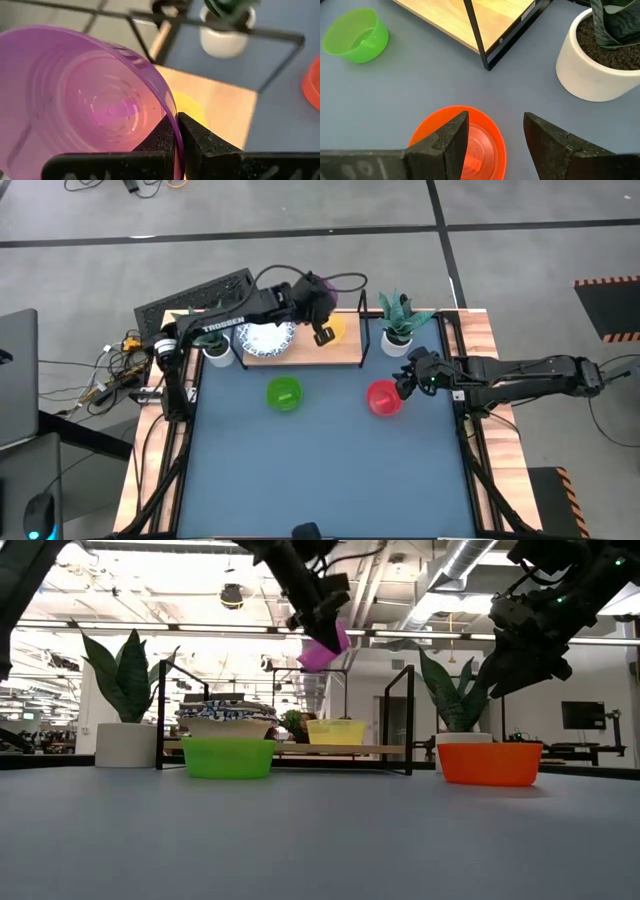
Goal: Place and stack bowls onto a shelf
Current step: Stack the purple bowl on top of the yellow bowl, then stack the green bowl on top of the purple bowl
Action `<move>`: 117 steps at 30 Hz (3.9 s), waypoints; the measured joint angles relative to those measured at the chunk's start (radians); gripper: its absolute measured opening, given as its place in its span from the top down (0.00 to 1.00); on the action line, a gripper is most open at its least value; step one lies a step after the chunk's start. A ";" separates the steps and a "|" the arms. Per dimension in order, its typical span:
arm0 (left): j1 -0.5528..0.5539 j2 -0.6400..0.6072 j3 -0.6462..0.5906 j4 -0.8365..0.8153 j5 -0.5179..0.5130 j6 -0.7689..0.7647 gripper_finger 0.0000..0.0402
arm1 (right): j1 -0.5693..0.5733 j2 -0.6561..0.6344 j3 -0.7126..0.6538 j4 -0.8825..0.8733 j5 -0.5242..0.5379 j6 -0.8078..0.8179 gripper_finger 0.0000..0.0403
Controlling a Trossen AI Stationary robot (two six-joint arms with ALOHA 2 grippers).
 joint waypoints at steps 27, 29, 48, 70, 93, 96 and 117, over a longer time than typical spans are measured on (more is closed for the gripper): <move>0.030 0.207 0.000 0.053 0.056 0.077 1.00 | -0.020 0.005 0.000 -0.001 0.023 0.018 0.47; 0.034 0.207 0.000 0.046 0.057 0.083 1.00 | -0.020 0.005 0.000 -0.001 0.023 0.018 0.47; 0.039 0.254 0.014 0.029 0.045 0.081 1.00 | -0.020 0.005 0.000 -0.005 0.026 0.025 0.47; 0.035 0.253 0.013 0.020 0.045 0.134 0.82 | -0.019 0.005 0.000 -0.009 0.026 0.013 0.47; -0.001 0.253 0.031 -0.011 0.026 0.119 0.67 | -0.019 0.005 0.000 -0.009 0.022 0.014 0.47; -0.003 0.251 0.049 -0.013 0.045 0.123 0.67 | -0.019 0.005 0.000 -0.009 0.022 0.014 0.47; -0.093 0.251 0.250 -0.269 0.478 -0.008 0.67 | -0.019 0.005 0.000 -0.015 0.006 -0.002 0.47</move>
